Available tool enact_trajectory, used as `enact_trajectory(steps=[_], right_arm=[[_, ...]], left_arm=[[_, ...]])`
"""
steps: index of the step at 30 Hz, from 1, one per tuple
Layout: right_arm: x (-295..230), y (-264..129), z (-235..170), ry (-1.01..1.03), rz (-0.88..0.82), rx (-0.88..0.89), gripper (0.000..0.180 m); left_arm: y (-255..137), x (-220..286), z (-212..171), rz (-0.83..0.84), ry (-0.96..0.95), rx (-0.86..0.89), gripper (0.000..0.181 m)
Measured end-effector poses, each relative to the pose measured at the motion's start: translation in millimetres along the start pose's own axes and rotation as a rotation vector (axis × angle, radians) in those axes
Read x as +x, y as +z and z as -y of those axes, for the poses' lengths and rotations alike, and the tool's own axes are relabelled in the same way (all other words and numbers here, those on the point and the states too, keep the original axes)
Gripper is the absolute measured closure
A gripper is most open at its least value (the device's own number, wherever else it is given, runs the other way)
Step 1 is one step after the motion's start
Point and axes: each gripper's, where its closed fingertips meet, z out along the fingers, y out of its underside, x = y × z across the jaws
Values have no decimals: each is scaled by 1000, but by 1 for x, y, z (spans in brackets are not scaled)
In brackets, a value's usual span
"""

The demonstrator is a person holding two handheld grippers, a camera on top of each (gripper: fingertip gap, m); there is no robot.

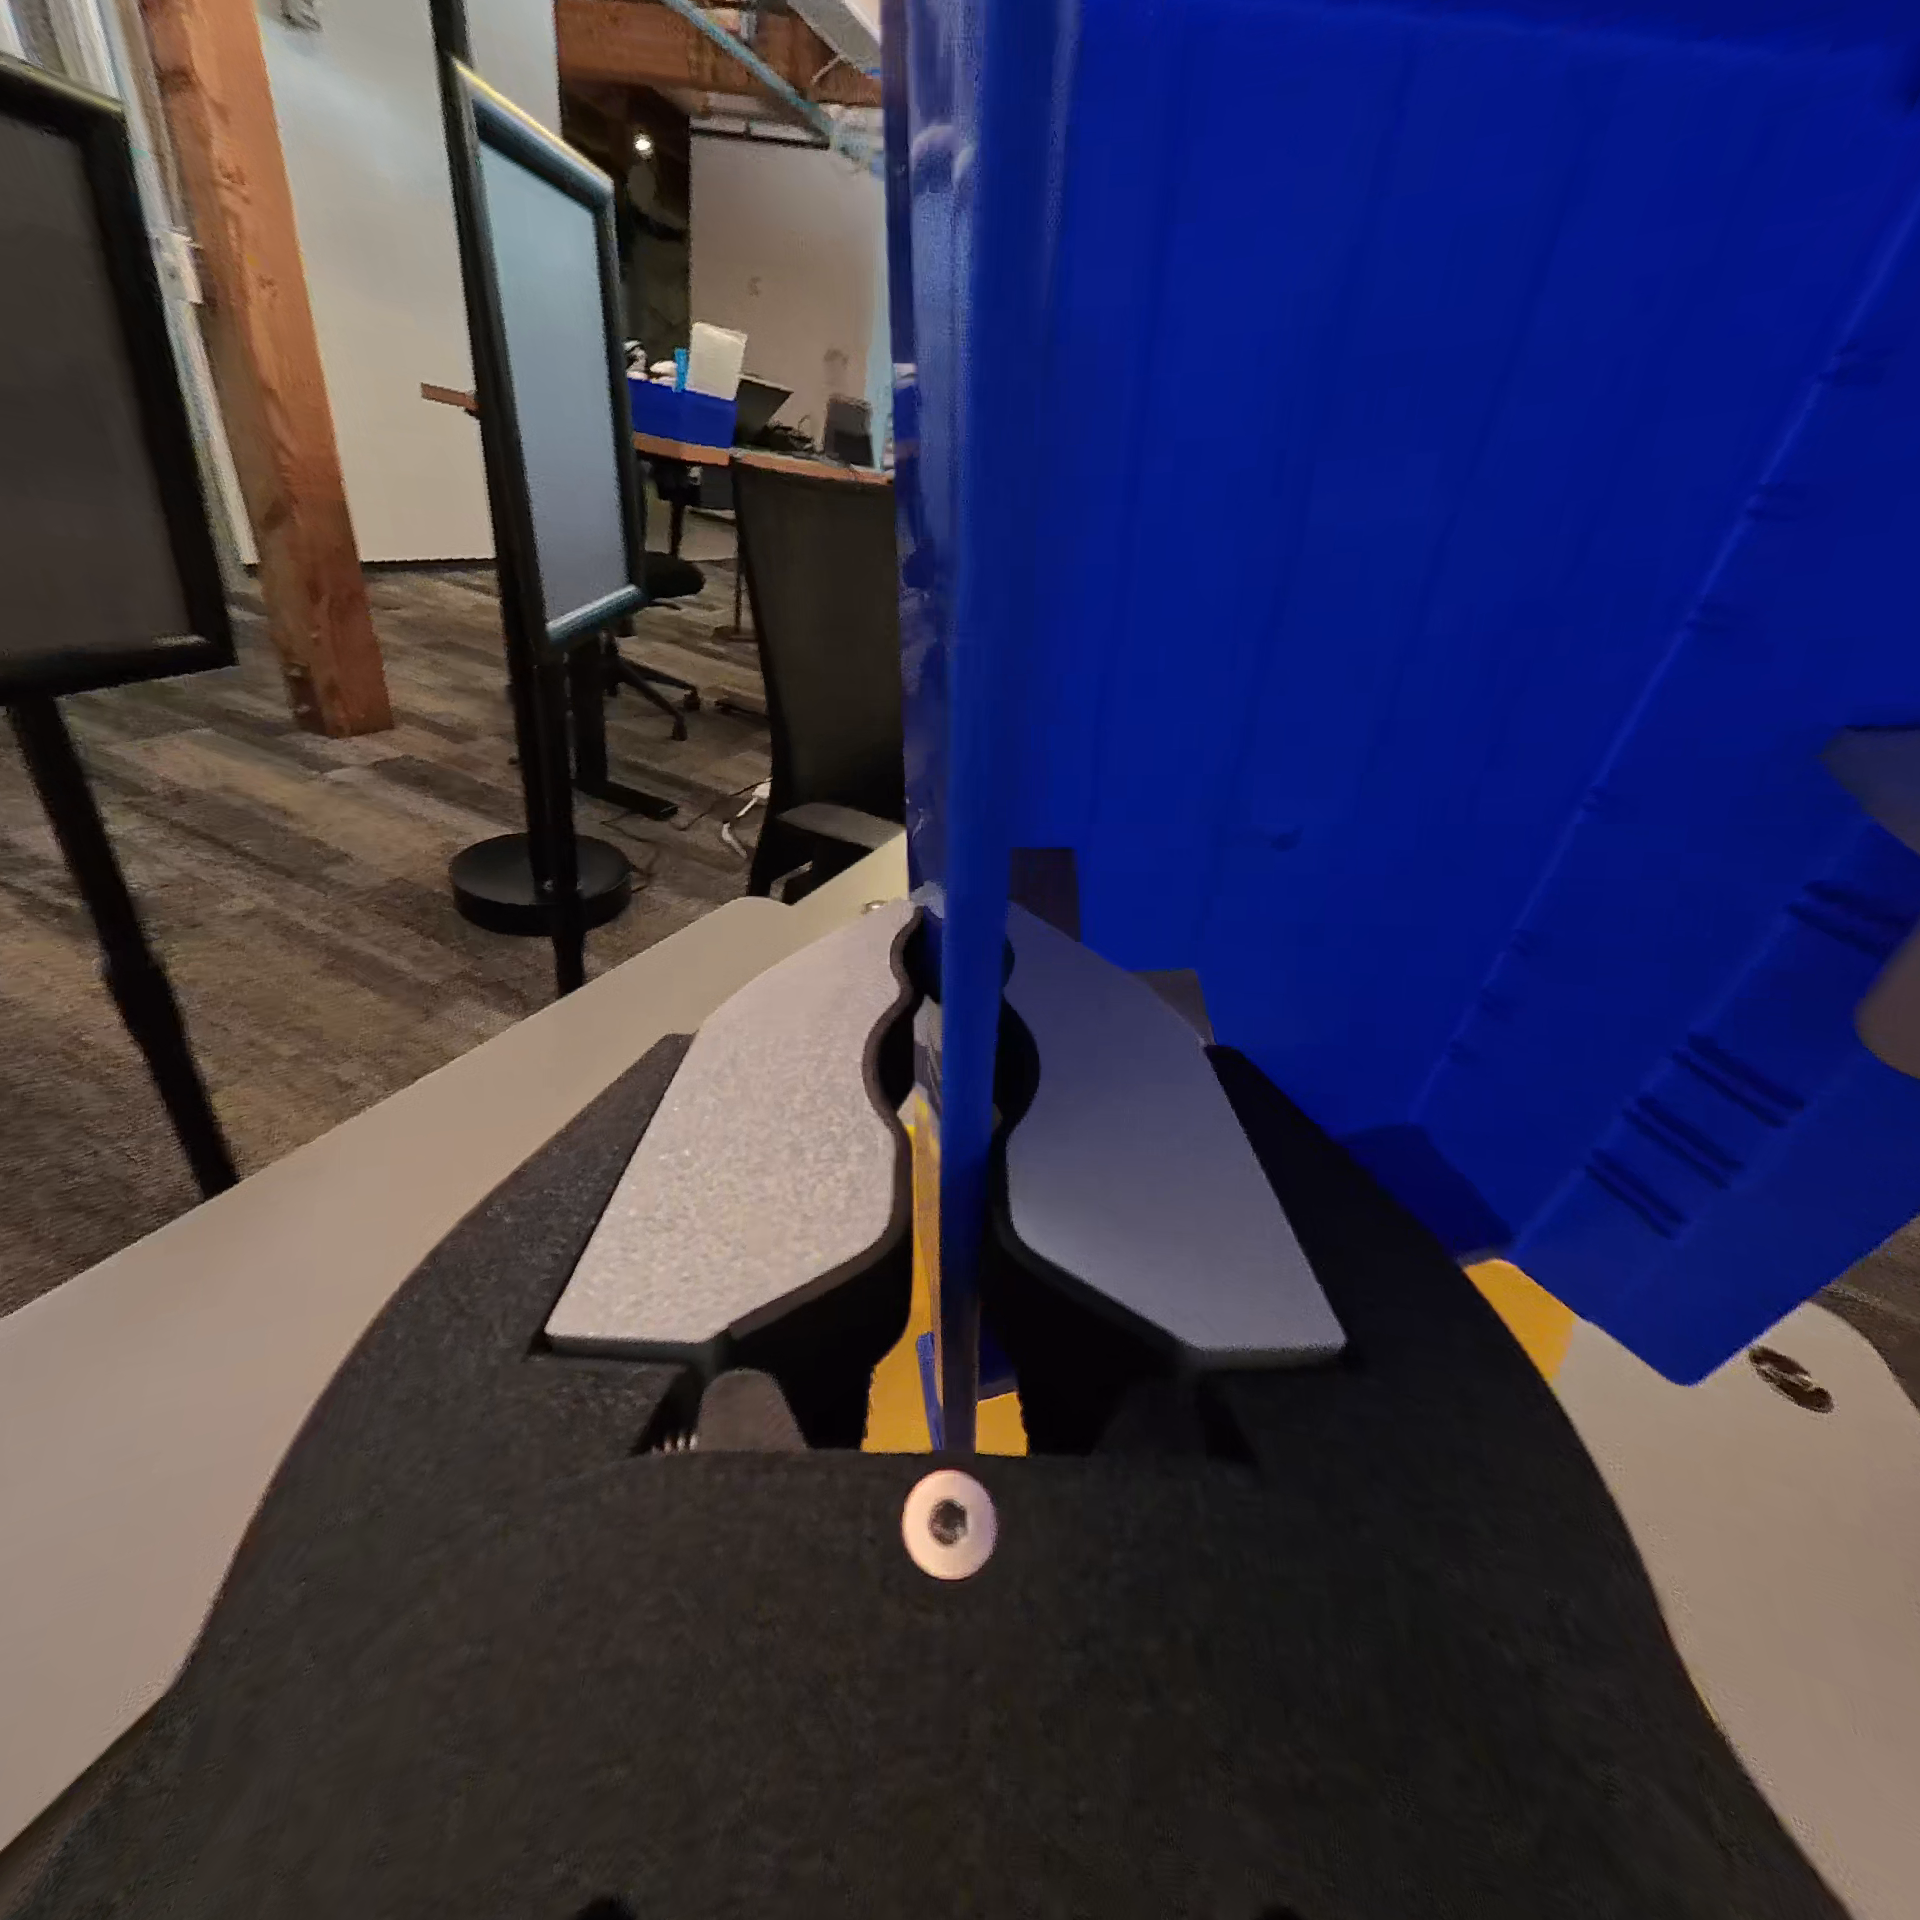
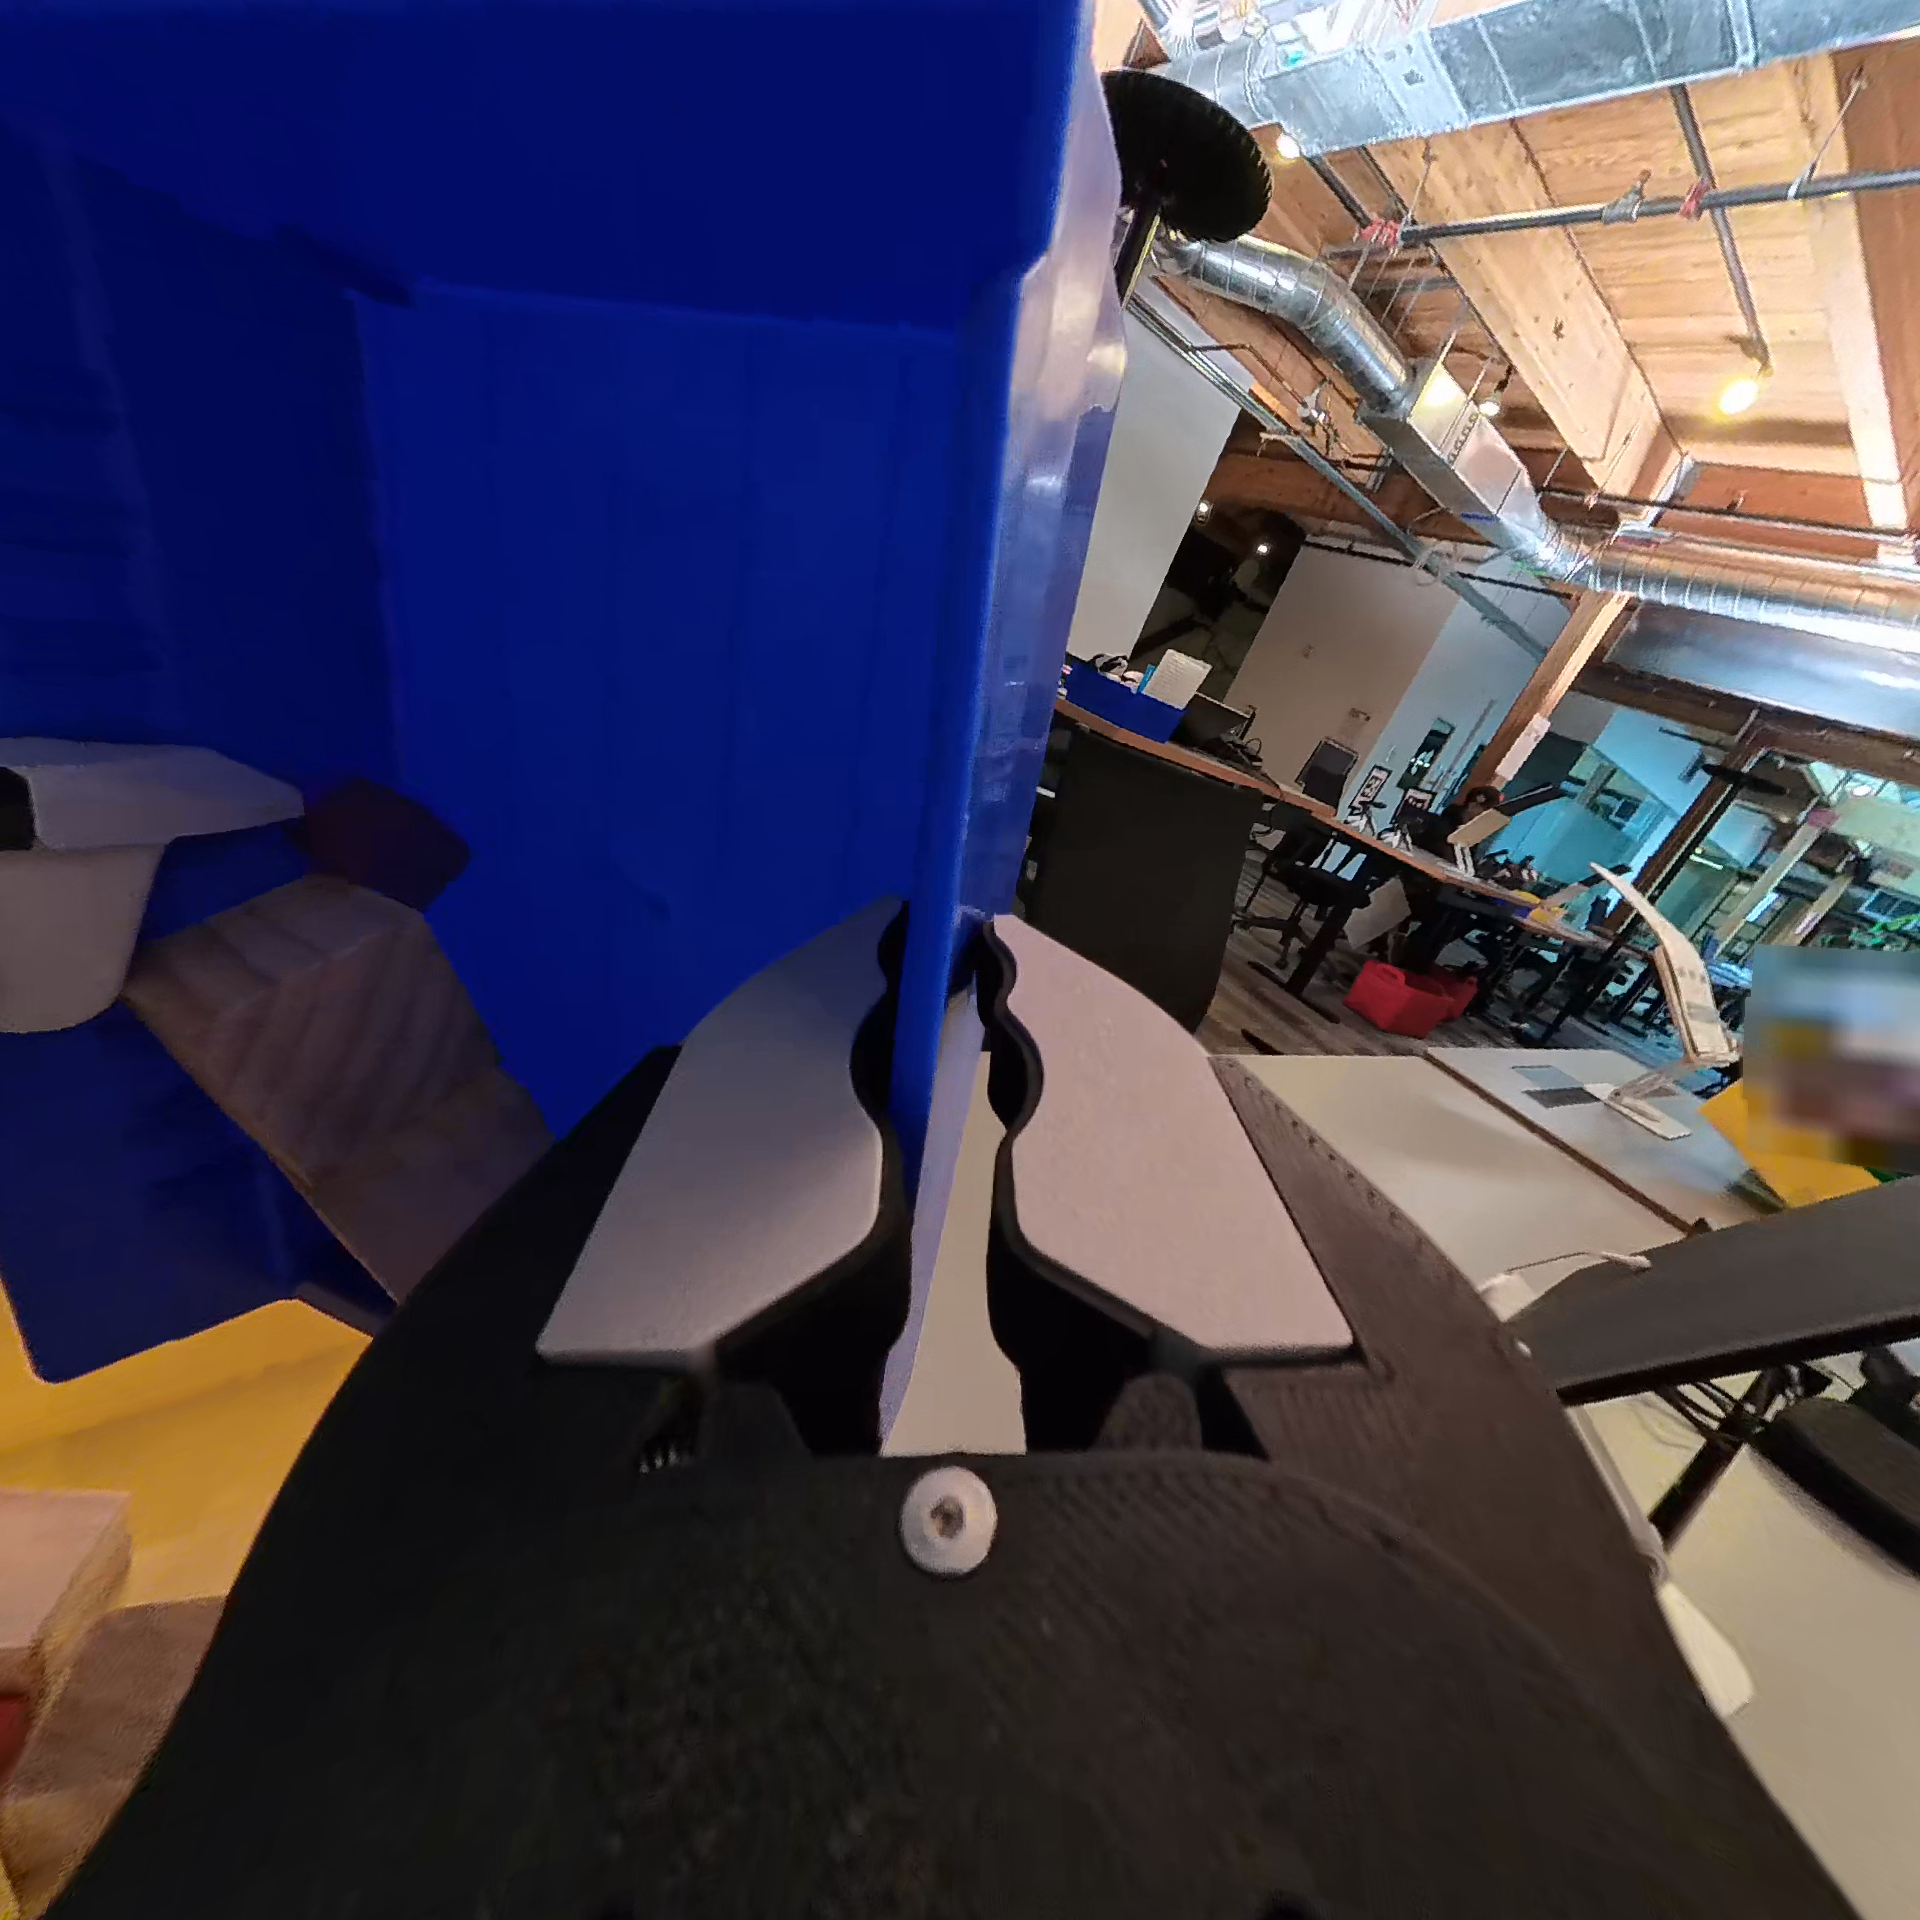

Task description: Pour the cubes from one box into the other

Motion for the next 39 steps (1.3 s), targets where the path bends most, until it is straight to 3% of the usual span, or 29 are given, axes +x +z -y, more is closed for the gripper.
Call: enact_trajectory(steps=[25, 31, 39], right_arm=[[19, -19, -18, 283, -76, 49, 165], [17, -15, -28, 228, -55, -6, 165], [10, -14, 7, 36, -7, 91, 164]], left_arm=[[10, 27, 38, 4, 269, -108, 177], [14, 21, 15, 5, 217, -130, 176], [-4, 12, 28, 28, 124, 72, 176]])
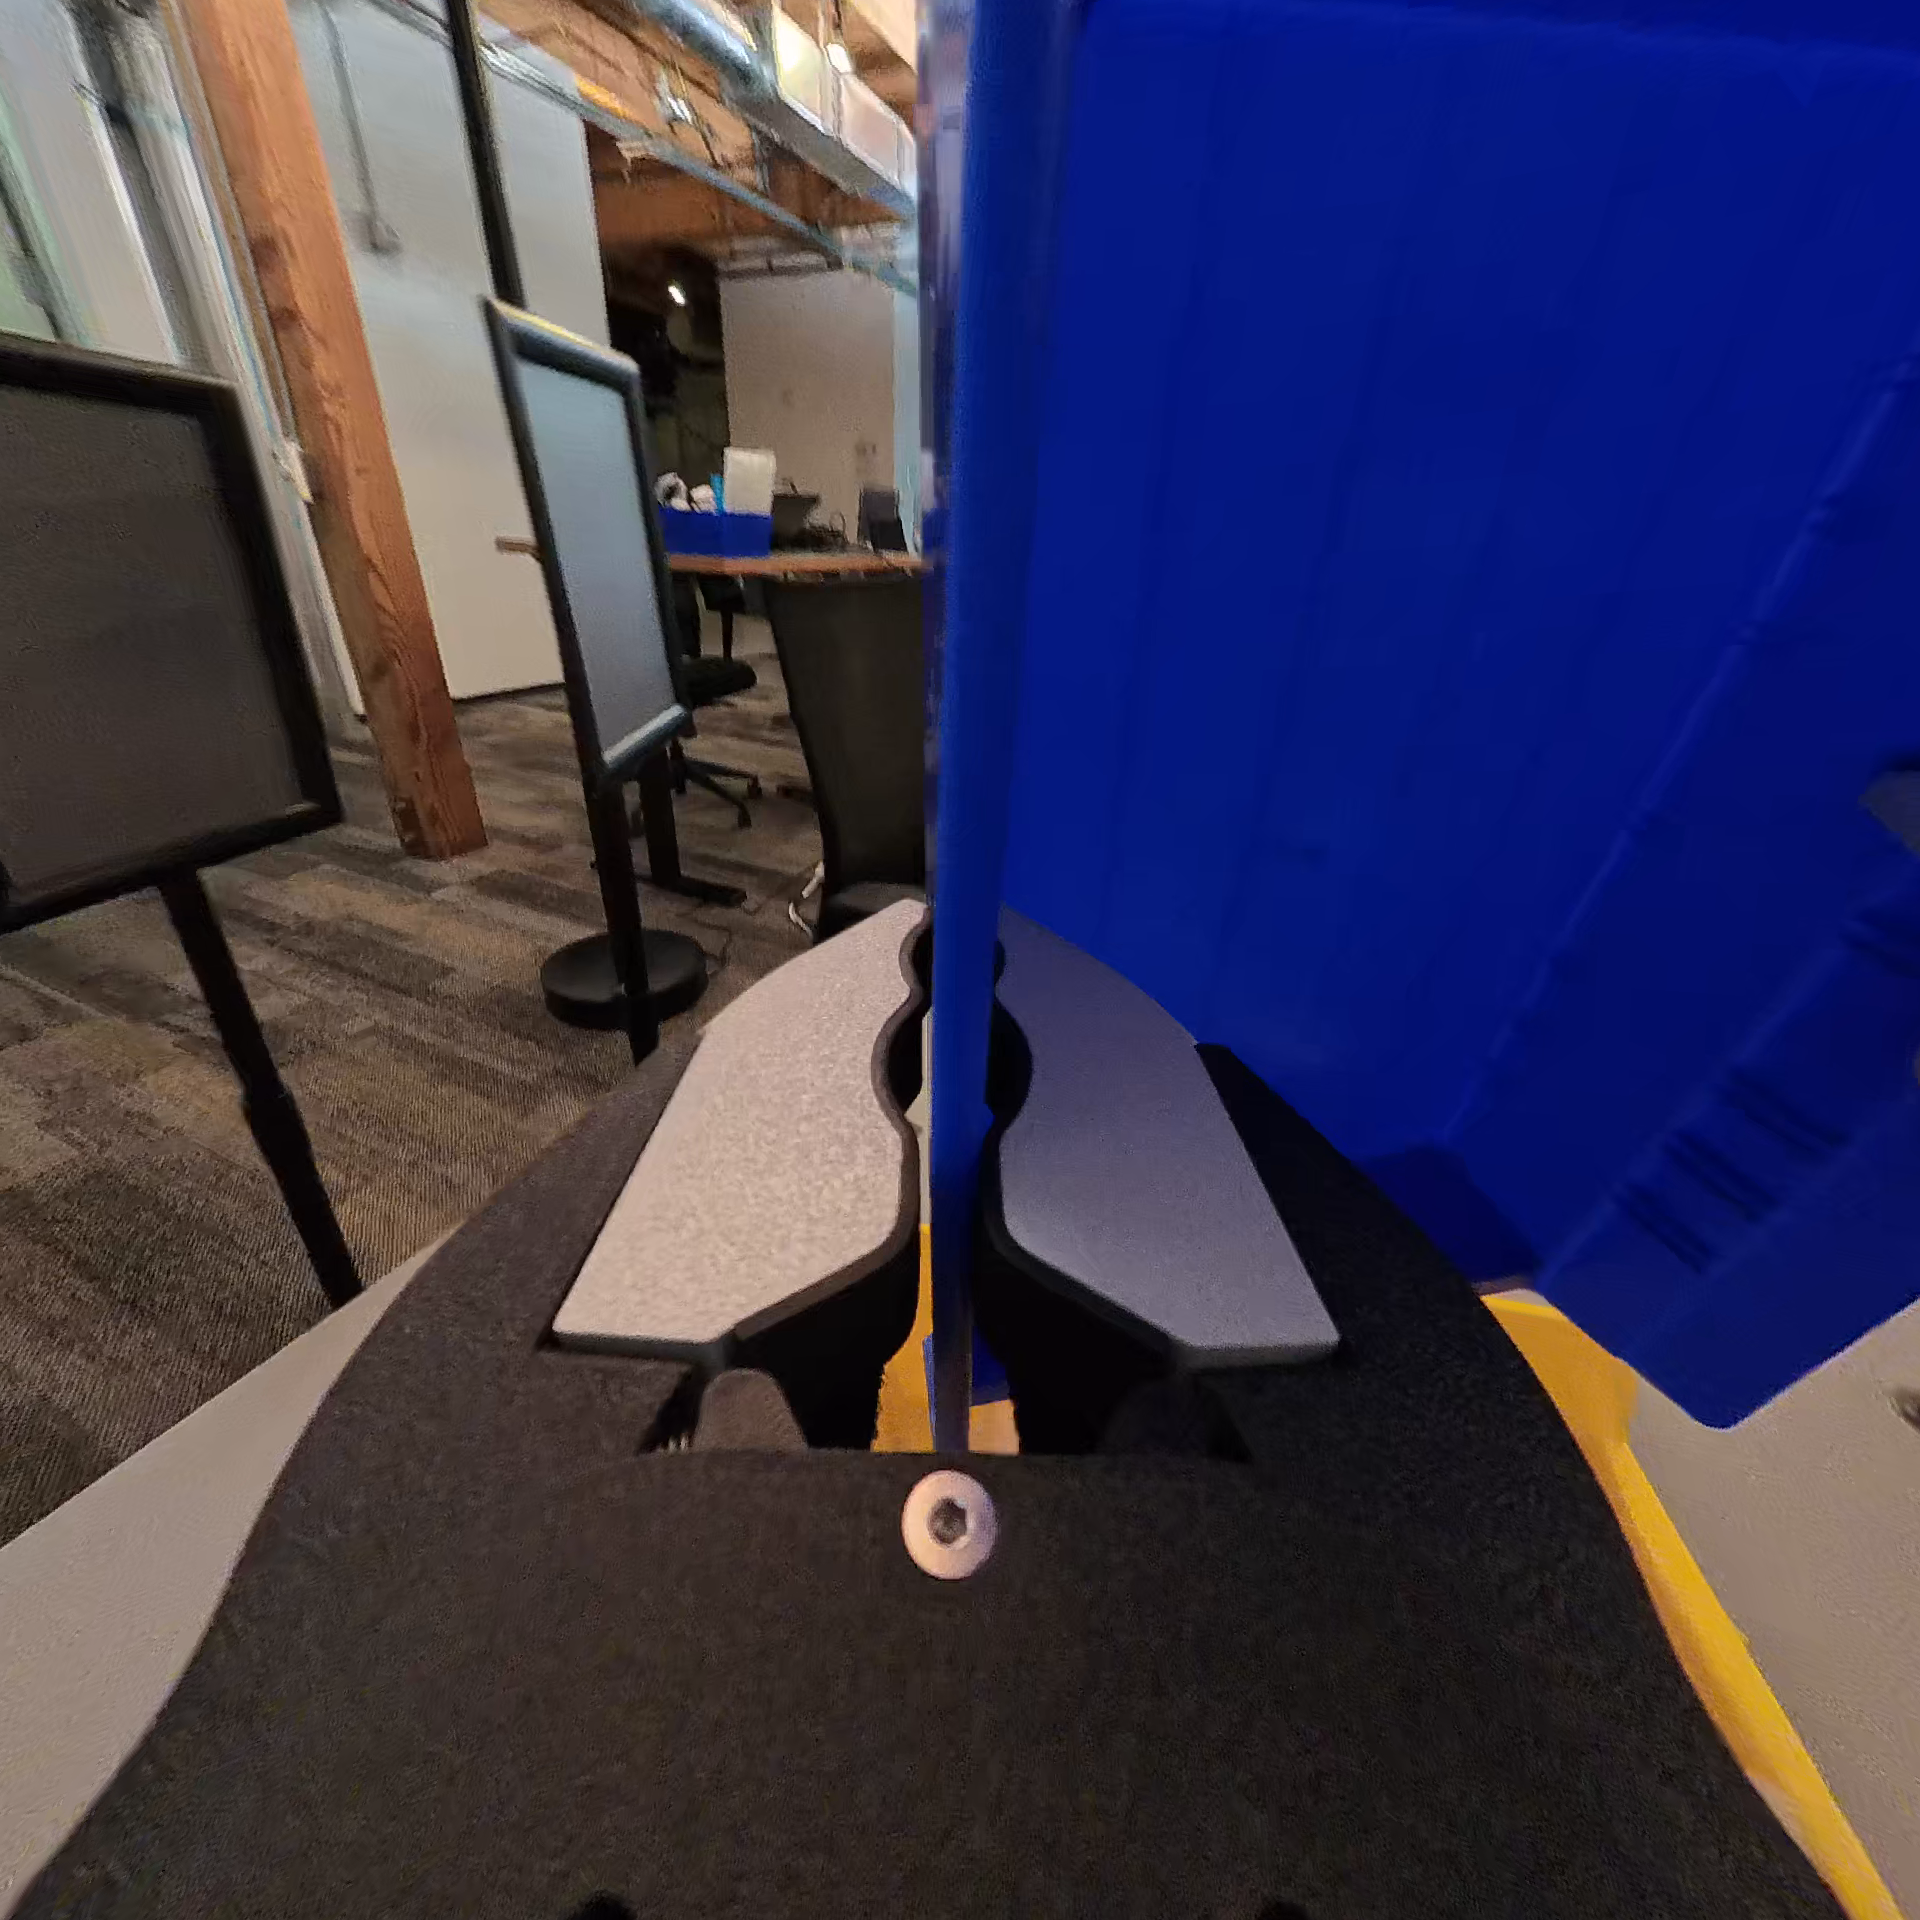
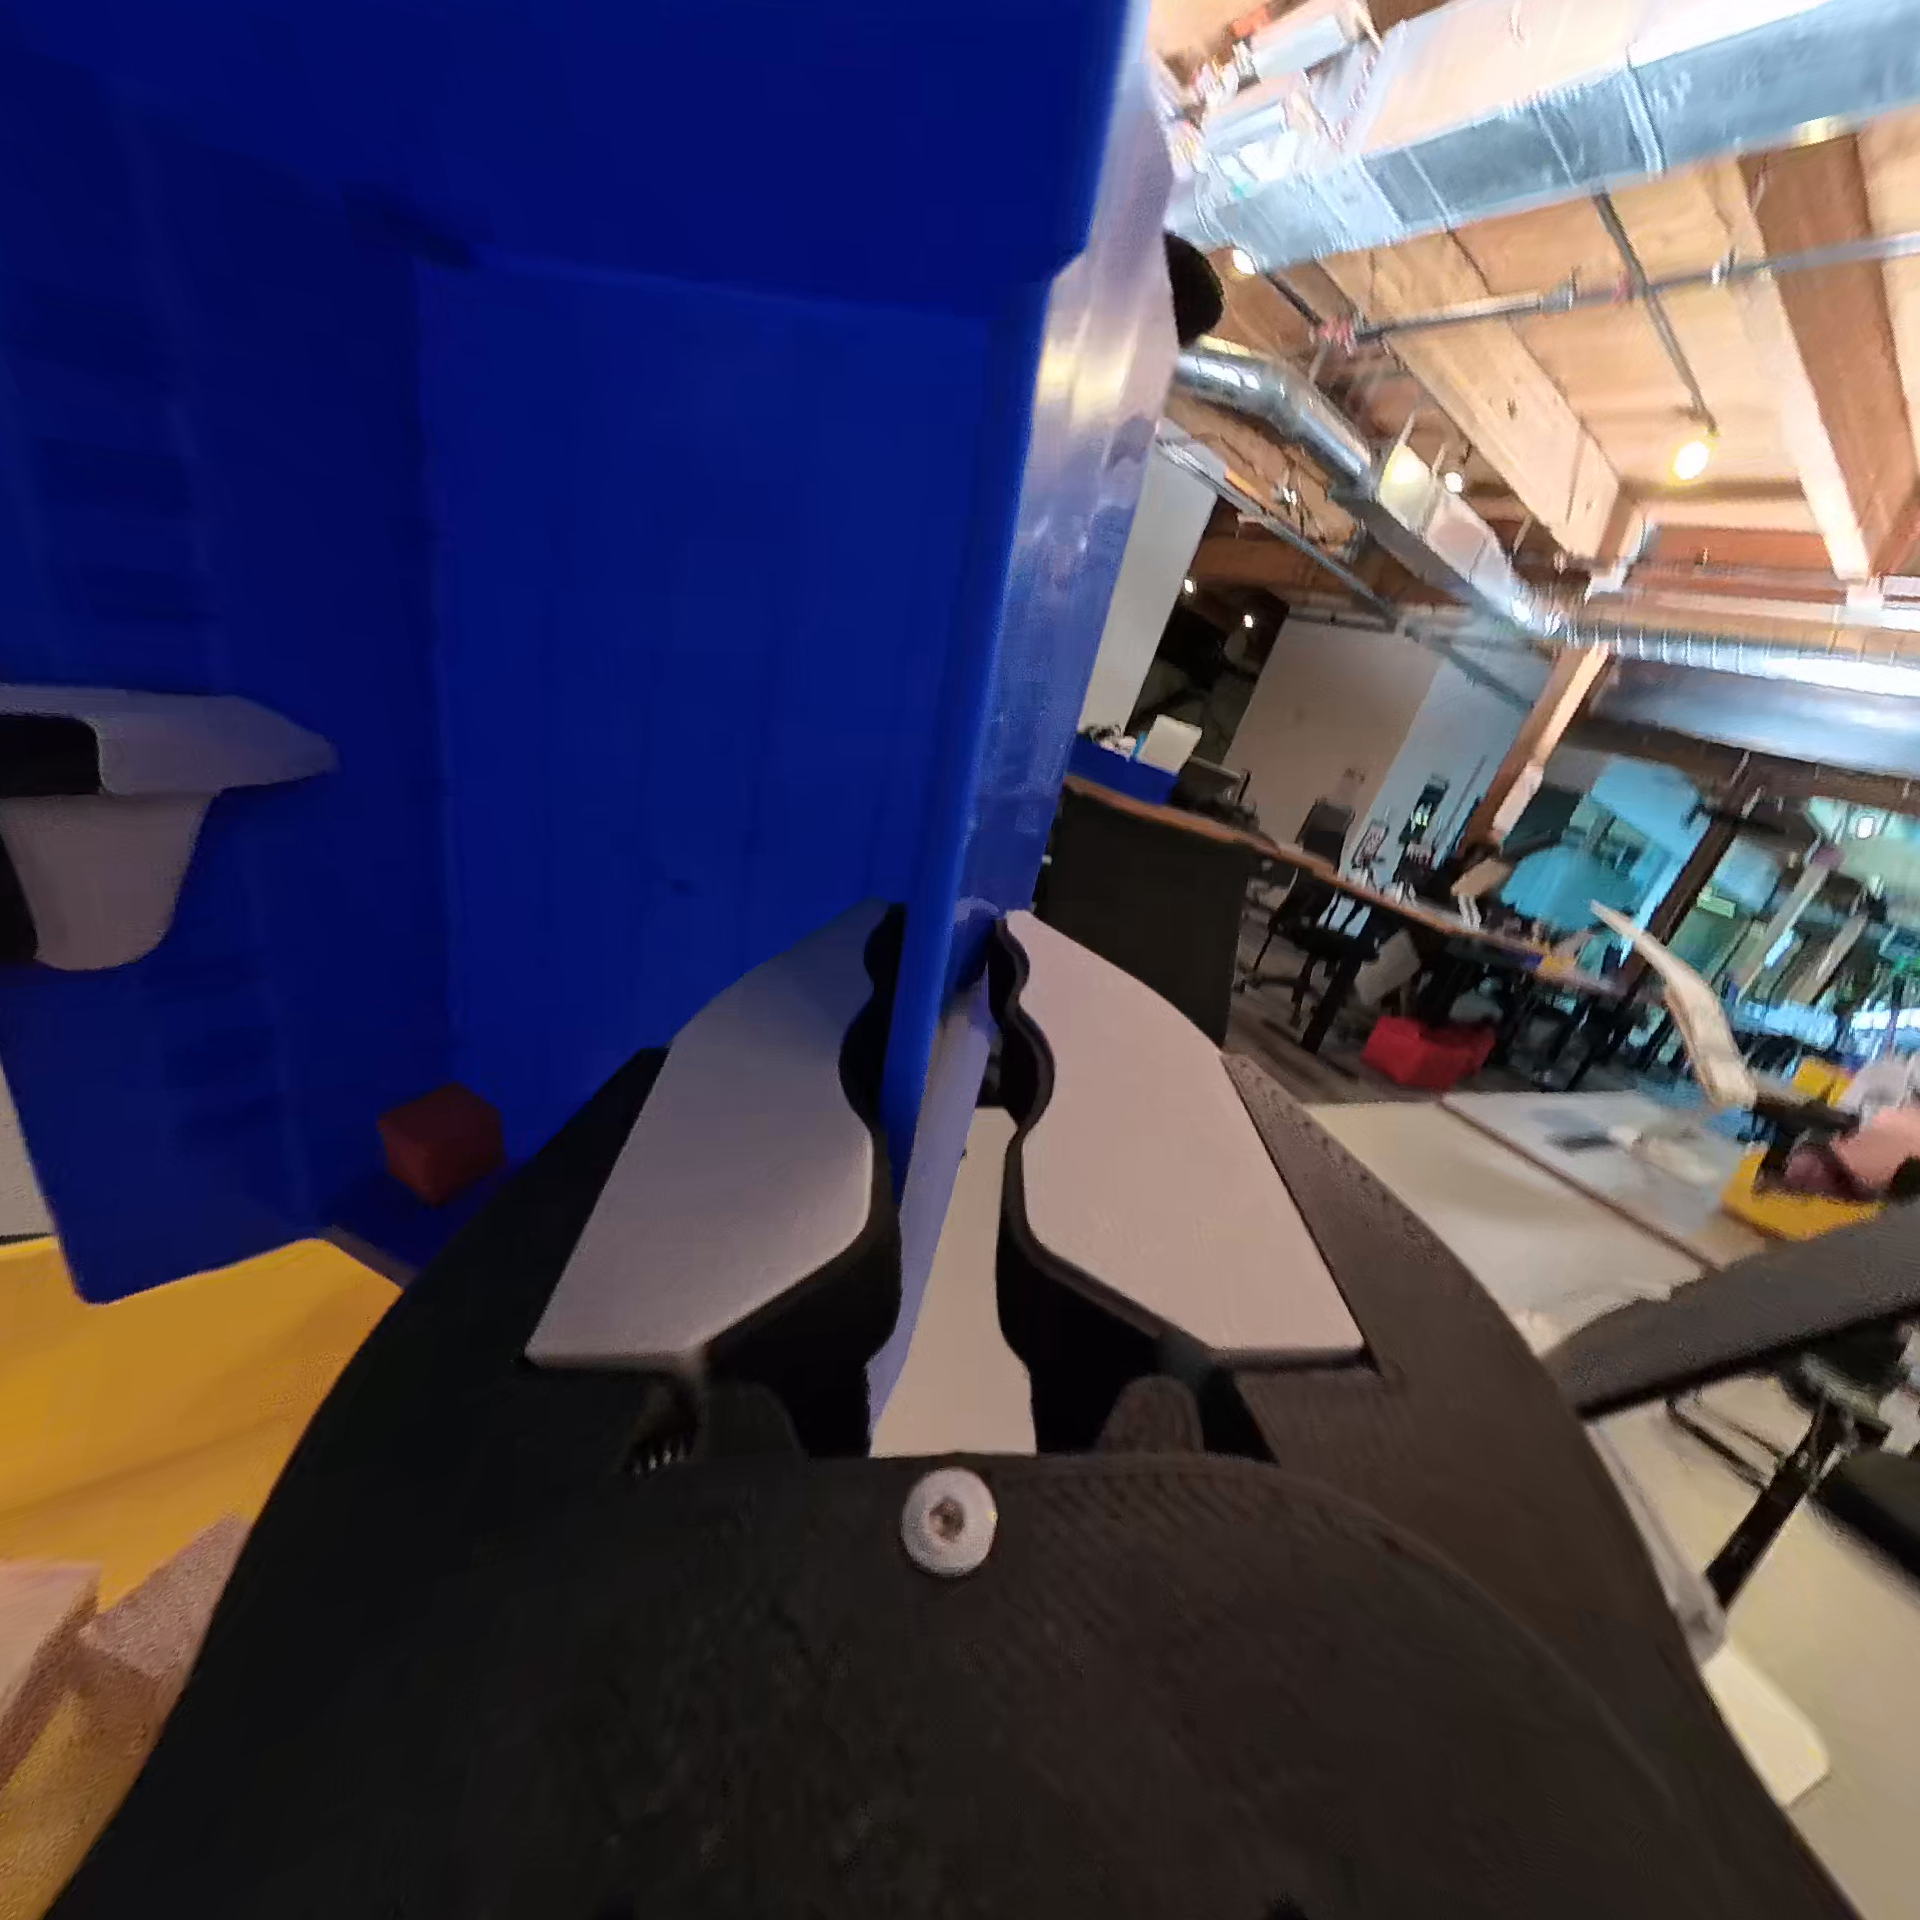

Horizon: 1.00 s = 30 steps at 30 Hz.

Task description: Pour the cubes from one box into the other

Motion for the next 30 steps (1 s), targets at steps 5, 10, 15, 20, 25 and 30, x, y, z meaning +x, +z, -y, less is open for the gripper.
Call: enact_trajectory(steps=[5, 10, 15, 20, 25, 30], right_arm=[[-31, -1, 26, -180, 84, 93, 163], [-55, -7, 47, -310, 138, 142, 163], [-67, -13, 50, -356, 159, 158, 163], [-51, -9, 46, -315, 142, 120, 164], [0, 17, 47, -207, 99, -6, 164], [35, 46, 65, -171, 93, -143, 171]], left_arm=[[-30, -23, 3, 65, -105, 160, 177], [-55, -34, -5, 104, -188, 262, 177], [-67, -38, -12, 117, -231, 297, 177], [-59, -26, -5, 127, -266, 200, 176], [-44, 2, 29, 240, -170, 0, 176], [-30, 28, 36, 309, -413, -44, 173]])
